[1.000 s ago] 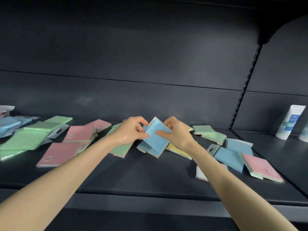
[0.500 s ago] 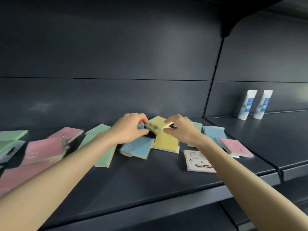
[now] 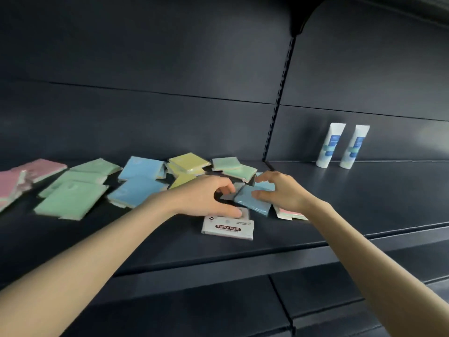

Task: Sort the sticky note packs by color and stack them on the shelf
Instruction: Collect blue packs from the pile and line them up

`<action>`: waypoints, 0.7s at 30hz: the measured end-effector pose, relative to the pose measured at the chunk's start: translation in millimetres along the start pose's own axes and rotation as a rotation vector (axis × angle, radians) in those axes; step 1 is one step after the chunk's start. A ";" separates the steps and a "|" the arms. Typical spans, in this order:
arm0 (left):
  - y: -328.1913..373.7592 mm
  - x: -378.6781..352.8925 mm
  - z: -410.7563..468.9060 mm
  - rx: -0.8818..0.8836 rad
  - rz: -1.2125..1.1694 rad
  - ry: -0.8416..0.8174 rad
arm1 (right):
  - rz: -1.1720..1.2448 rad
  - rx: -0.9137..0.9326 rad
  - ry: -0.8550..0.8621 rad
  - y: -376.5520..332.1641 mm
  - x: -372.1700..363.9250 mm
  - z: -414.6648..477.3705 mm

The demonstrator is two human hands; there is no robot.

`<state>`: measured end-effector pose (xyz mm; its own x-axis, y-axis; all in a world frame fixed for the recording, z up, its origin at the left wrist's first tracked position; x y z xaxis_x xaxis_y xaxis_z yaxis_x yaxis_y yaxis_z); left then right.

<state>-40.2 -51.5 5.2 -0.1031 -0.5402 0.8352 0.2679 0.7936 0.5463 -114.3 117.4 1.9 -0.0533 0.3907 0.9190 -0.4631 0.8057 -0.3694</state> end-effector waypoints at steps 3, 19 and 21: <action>7.3 -17.7 -4.6 0.071 -0.014 -0.062 | 0.034 0.051 -0.037 11.5 -2.9 -3.3; 15.2 -36.5 -32.0 0.192 -0.015 0.131 | 0.091 0.069 -0.138 20.4 -25.5 7.7; 15.3 -34.7 -37.4 0.172 -0.090 0.183 | 0.105 0.054 -0.125 20.1 -25.1 9.3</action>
<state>3.3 -31.1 -17.8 0.0599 -0.6403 0.7658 0.0976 0.7673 0.6339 -130.5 119.6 -27.3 -0.2118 0.4109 0.8867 -0.4958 0.7367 -0.4598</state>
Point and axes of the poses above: each hand's wrist, its own z-axis towards the middle knuckle, its own x-axis out of the back of the hand, y = z × x, the point moved 5 cm from there along z, towards the middle knuckle, and after that the axes turned 4 degrees about -z, right-handed, at the moved point
